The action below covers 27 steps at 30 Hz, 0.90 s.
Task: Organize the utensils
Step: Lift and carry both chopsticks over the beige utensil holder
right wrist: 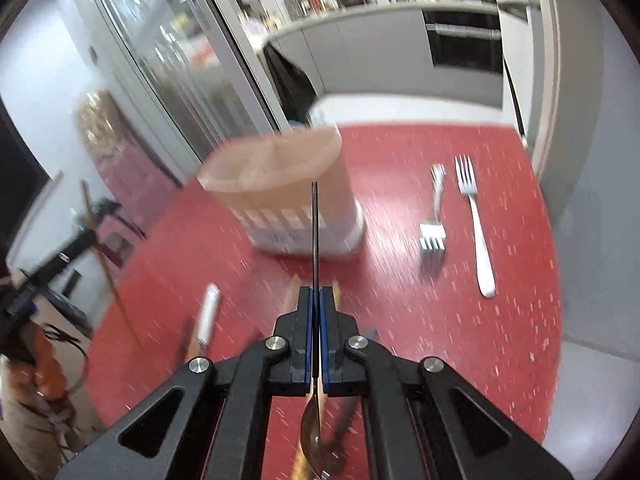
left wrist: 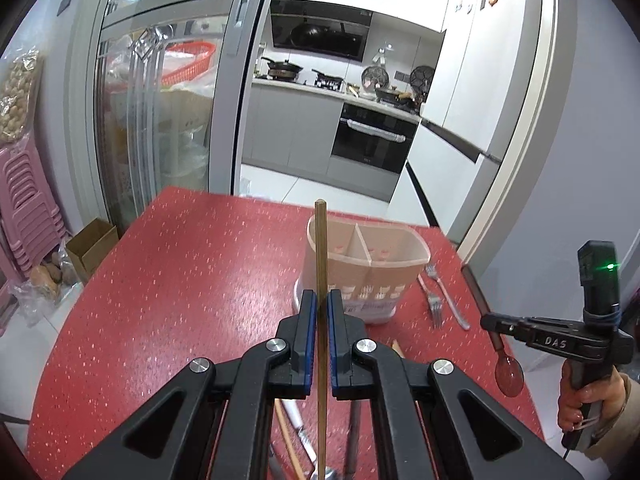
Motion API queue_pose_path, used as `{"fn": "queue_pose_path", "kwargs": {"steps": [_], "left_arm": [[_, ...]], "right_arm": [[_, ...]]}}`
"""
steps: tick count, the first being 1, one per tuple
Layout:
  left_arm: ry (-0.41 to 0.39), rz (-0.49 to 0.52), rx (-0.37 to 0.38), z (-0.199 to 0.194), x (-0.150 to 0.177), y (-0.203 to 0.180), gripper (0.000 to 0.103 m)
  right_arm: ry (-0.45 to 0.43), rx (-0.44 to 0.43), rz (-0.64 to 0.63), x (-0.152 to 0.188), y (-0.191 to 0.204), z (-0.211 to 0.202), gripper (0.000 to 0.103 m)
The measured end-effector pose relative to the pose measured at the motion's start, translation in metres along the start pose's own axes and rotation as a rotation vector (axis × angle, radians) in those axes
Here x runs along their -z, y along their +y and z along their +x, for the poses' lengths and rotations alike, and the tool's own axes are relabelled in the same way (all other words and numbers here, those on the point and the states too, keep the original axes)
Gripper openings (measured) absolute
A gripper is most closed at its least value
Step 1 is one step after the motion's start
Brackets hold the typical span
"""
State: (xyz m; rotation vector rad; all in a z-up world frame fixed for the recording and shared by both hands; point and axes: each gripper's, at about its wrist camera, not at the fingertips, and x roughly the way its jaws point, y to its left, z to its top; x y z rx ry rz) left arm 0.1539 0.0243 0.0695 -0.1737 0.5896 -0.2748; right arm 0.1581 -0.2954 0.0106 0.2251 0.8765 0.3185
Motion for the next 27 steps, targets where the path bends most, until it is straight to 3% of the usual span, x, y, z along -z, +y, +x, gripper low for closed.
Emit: {"fn": "queue_pose_path", "kwargs": {"steps": [8, 16, 27], "left_arm": [[-0.088, -0.003, 0.023, -0.001, -0.060, -0.011, 0.027], [-0.157, 0.015, 0.008, 0.024, -0.124, -0.020, 0.027], [-0.182, 0.009, -0.051, 0.093, -0.153, -0.016, 0.027]], "right_arm": [[-0.181, -0.053, -0.015, -0.057, 0.030, -0.005, 0.003], [-0.263, -0.072, -0.008, -0.109, 0.039, 0.035, 0.003], [-0.330, -0.038, -0.032, -0.142, 0.036, 0.098, 0.003]]}}
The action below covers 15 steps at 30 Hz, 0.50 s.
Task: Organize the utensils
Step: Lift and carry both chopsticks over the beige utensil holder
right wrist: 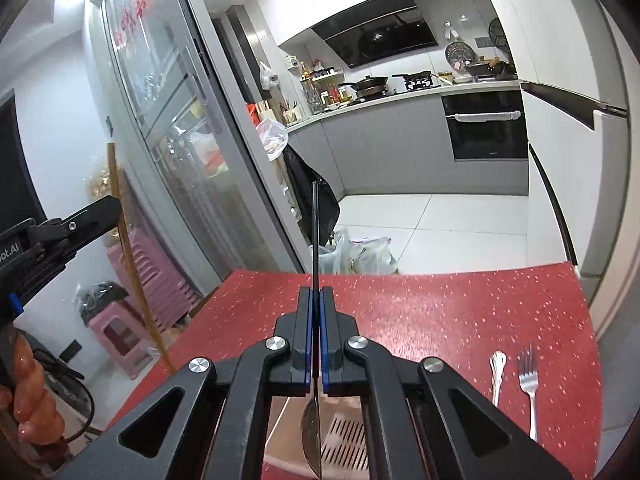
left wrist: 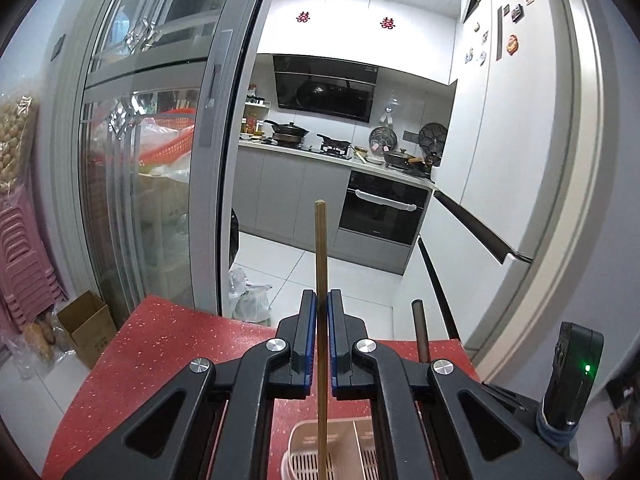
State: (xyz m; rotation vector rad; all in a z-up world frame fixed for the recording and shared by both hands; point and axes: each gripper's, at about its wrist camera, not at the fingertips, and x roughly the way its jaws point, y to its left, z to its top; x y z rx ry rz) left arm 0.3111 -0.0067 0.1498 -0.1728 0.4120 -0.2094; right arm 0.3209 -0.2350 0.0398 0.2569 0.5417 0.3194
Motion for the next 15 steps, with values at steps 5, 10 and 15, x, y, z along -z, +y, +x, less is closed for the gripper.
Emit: {"fn": "queue_pose_path", "kwargs": {"steps": [5, 10, 15], "left_arm": [[0.006, -0.010, -0.011, 0.025, 0.014, 0.002, 0.027], [0.027, -0.013, -0.018, 0.038, 0.027, 0.002, 0.027], [0.037, -0.042, -0.017, 0.039, 0.026, 0.008, 0.027]], "right_arm": [[0.016, 0.013, -0.040, 0.006, -0.001, 0.021, 0.003], [0.039, 0.008, -0.063, 0.012, -0.003, 0.028, 0.003], [0.039, -0.007, -0.069, 0.022, -0.007, 0.021, 0.003]]}}
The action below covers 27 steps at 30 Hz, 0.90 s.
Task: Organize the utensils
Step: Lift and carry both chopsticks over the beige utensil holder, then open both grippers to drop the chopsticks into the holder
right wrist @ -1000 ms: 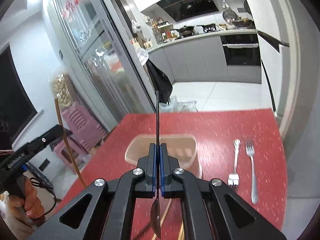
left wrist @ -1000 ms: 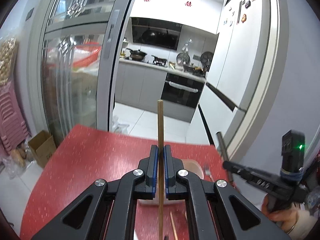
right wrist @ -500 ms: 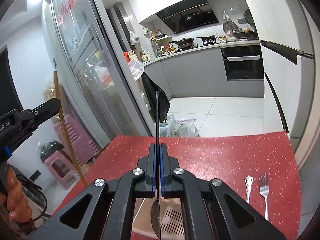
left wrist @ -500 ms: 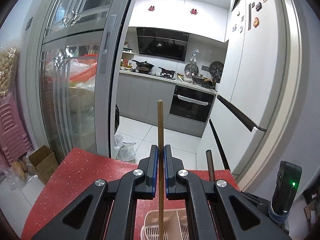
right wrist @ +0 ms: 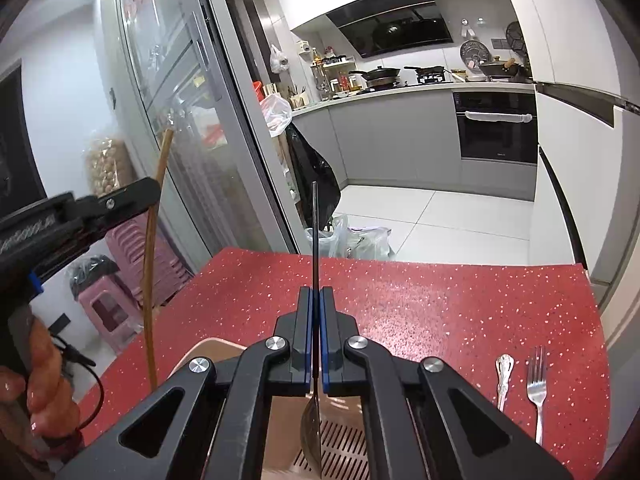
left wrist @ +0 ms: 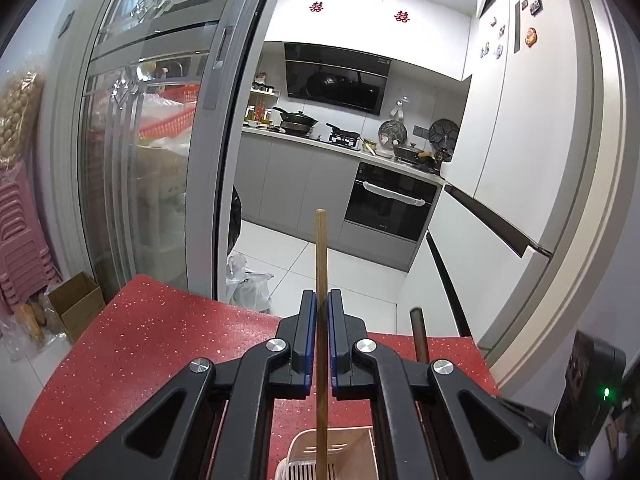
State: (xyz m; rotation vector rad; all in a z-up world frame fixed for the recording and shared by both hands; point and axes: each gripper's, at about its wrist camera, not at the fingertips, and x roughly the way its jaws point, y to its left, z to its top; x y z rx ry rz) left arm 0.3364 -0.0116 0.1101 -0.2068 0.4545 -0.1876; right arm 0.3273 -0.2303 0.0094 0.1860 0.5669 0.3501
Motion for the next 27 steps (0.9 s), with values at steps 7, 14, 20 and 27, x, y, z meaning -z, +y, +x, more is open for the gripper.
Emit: {"fn": "queue_pose_path", "kwargs": {"steps": [7, 14, 20, 27], "left_arm": [[-0.051, 0.008, -0.002, -0.011, -0.021, -0.006, 0.027], [-0.113, 0.002, 0.018, -0.017, -0.037, -0.014, 0.027], [-0.049, 0.045, -0.004, -0.013, -0.005, -0.016, 0.027], [0.074, 0.072, -0.043, -0.013, 0.030, -0.007, 0.028]], "right_arm": [[-0.030, -0.001, -0.010, 0.013, -0.005, -0.009, 0.003], [-0.046, -0.014, 0.014, 0.023, -0.015, -0.023, 0.003], [-0.019, -0.011, 0.003, 0.030, -0.016, -0.029, 0.003], [0.044, -0.018, 0.009, 0.032, -0.015, -0.034, 0.004]]}}
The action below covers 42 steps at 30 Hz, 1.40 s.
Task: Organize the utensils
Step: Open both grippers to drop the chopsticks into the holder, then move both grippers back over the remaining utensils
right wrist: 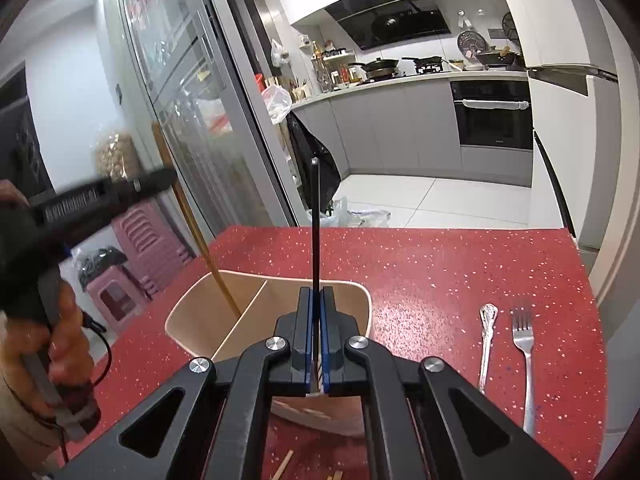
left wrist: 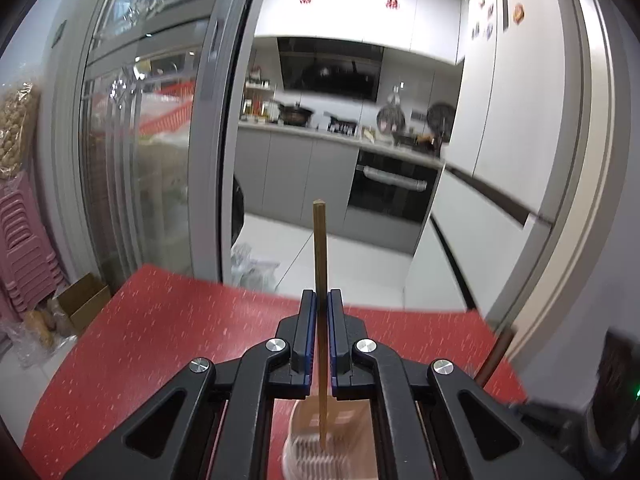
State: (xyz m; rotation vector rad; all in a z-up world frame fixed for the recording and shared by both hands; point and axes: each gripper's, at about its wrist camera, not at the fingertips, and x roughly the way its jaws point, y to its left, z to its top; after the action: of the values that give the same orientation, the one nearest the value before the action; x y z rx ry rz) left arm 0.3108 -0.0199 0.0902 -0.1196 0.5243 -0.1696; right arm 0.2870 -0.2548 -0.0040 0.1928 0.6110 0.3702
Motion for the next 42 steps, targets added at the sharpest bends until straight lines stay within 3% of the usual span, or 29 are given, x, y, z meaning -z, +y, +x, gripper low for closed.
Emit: {"fn": "queue_pose_path", "kwargs": {"steps": [2, 4, 6, 7, 15, 18, 28, 29, 30, 31, 38, 42], "left_arm": [[0.022, 0.025, -0.028, 0.000, 0.009, 0.000, 0.028], [0.048, 0.043, -0.050, -0.001, 0.017, 0.002, 0.028], [0.072, 0.040, -0.062, -0.003, 0.022, 0.005, 0.028], [0.082, 0.033, -0.071, -0.004, 0.024, 0.008, 0.028], [0.149, -0.015, -0.102, -0.022, 0.045, 0.023, 0.028], [0.157, -0.016, -0.097, -0.035, 0.051, 0.026, 0.028], [0.206, -0.058, -0.086, -0.088, 0.084, 0.045, 0.028], [0.214, -0.065, -0.085, -0.094, 0.089, 0.047, 0.034], [0.225, -0.073, -0.086, -0.099, 0.095, 0.051, 0.053], [0.238, -0.077, -0.096, -0.102, 0.098, 0.053, 0.103], [0.257, -0.043, -0.155, -0.106, 0.152, 0.062, 0.103], [0.313, -0.055, -0.199, -0.098, 0.188, 0.073, 0.103]], "right_arm": [[0.022, 0.004, 0.007, -0.001, -0.001, -0.001, 0.005], [0.039, 0.010, 0.025, -0.002, -0.004, -0.003, 0.019], [0.040, 0.016, 0.044, -0.004, -0.006, -0.007, 0.062], [0.030, 0.018, 0.052, -0.004, -0.008, -0.011, 0.065], [0.019, 0.018, 0.061, -0.003, -0.005, -0.040, 0.067], [0.045, 0.023, 0.068, 0.004, -0.004, -0.049, 0.076], [0.156, 0.011, 0.158, 0.049, -0.004, -0.080, 0.087], [0.165, 0.012, 0.161, 0.055, -0.003, -0.083, 0.094], [0.172, 0.014, 0.164, 0.060, -0.002, -0.087, 0.103], [0.177, 0.014, 0.167, 0.064, -0.002, -0.090, 0.103], [0.246, 0.032, 0.200, 0.095, 0.001, -0.102, 0.103], [0.291, 0.071, 0.175, 0.114, 0.004, -0.109, 0.103]]}}
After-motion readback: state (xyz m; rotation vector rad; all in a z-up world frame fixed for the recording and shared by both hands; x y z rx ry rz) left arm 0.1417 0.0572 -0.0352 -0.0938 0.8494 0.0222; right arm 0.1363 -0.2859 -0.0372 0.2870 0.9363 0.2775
